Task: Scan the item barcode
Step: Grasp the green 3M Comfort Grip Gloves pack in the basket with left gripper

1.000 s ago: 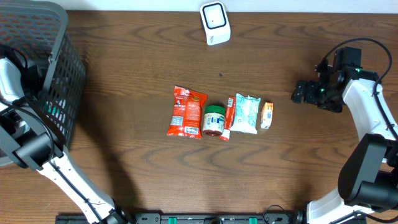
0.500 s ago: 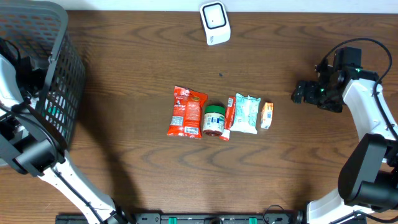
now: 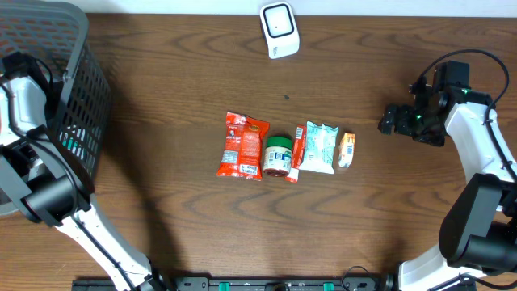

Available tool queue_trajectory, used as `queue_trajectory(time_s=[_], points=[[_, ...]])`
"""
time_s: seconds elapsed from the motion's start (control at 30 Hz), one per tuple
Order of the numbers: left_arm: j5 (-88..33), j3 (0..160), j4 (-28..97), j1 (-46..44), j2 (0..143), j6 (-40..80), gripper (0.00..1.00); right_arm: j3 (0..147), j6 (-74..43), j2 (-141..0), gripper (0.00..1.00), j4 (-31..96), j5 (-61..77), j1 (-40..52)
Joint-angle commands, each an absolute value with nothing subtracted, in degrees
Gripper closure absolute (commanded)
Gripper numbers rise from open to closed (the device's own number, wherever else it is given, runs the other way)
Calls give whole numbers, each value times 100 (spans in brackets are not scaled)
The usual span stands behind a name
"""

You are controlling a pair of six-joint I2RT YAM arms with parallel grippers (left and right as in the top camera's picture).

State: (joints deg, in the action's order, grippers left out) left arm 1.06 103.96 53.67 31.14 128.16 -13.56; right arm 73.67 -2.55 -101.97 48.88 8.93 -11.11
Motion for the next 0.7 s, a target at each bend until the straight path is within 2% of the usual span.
queue_trajectory(time_s=[0.0,0.2,0.5,0.67], points=[[851,10112,5251,3153,12827,-1210,7,7430,-272,-10180,1,4890,843,-1087],[860,10071,5188,3159,12827,-1170,10,7430,-272,-10180,1,4890,843,-1087],[840,9745,4954,3212,12835,-1166,9,7430,-272,-10180,1,4890,843,-1087],[836,9502,4727,3380,12838,-762,8,7430,-272,-10180,1,4890,843,-1087]])
